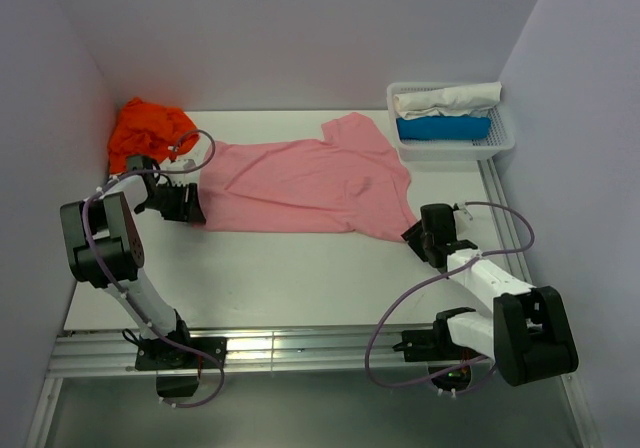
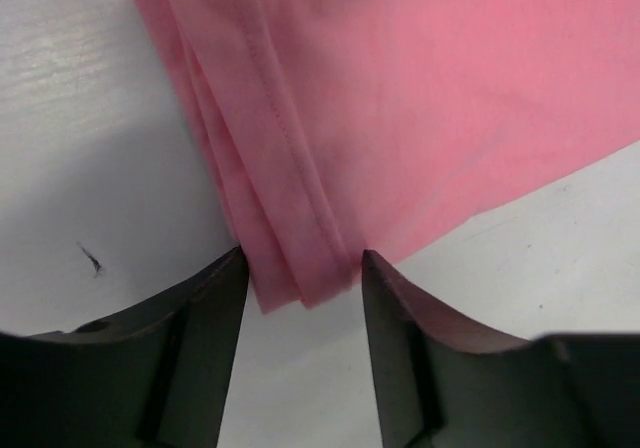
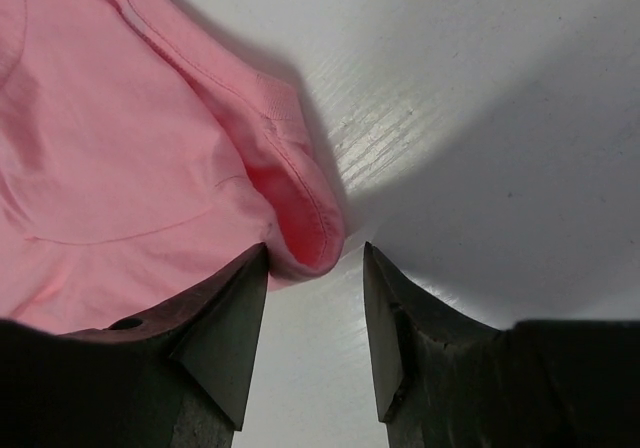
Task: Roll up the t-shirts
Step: Fold the tshirt
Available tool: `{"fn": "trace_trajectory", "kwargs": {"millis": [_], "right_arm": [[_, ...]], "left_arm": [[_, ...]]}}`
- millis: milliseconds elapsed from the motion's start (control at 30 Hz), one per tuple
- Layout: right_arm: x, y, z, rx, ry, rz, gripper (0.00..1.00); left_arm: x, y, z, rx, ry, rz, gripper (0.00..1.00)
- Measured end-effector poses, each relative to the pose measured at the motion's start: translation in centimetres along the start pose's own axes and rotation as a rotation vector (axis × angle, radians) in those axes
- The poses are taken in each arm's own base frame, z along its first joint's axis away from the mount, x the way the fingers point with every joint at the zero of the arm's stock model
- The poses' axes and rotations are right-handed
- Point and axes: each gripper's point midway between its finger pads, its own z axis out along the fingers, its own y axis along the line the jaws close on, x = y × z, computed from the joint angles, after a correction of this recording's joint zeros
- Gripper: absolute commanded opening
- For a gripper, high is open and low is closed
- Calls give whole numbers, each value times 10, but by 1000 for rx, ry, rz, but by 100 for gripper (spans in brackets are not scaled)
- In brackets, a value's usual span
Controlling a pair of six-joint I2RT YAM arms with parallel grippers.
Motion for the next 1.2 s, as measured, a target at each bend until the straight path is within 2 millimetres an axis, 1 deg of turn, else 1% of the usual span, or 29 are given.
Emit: {"fn": "trace_trajectory", "kwargs": {"millis": [67,100,133,167,200,233,300,333,433,533,667,767,833,867,900,1000,1067,1100,1200], "right_arm": [[-1,1,-1,1,0,-2,49],[-1,2,-1,2,1,-4,46],[-2,2,-2,3,0,-7,44],[-3,3,-2,3,-1,-9,42],[-4,4,-2,4,-1,-12,35],[-5,4,-3,5,-2,-15,29],[-7,5,-4,11,-2,-25,21],[-8,6,-5,15,-3,-30,19],[-15,9,-9,28,-14,-44,16],[-22,11,-15,43,-26,-62,15],[-35,14,-27,60,-52,-92,13],[-41,12,-35,89,-60,-119,13],[-41,7,-38,108,-56,-138,19],[-39,4,-40,116,-48,-144,23],[-38,2,-41,121,-39,-149,32],[-33,1,-43,108,-17,-157,44],[-27,2,-42,83,2,-152,48],[-22,1,-41,71,13,-149,52],[-5,-4,-35,43,61,-133,56]], "left_arm": [[-2,1,2,6,-1,-3,45],[-2,1,3,10,-1,-4,41],[-1,1,3,12,-1,-3,34],[0,1,4,14,4,-4,31],[1,0,5,19,9,-2,27],[2,0,6,26,12,-2,19],[4,-1,6,29,22,0,13],[6,-1,6,33,29,0,8],[10,-3,3,39,56,7,0],[9,-2,-3,37,84,25,0],[1,-1,-15,29,102,60,0],[-2,2,-24,24,118,89,0],[0,4,-30,23,132,98,0],[3,5,-32,23,144,100,0],[7,6,-35,23,158,100,0],[17,9,-37,29,192,96,0],[21,9,-37,37,205,93,0],[22,10,-36,41,211,94,0],[24,10,-35,46,216,96,0]]}}
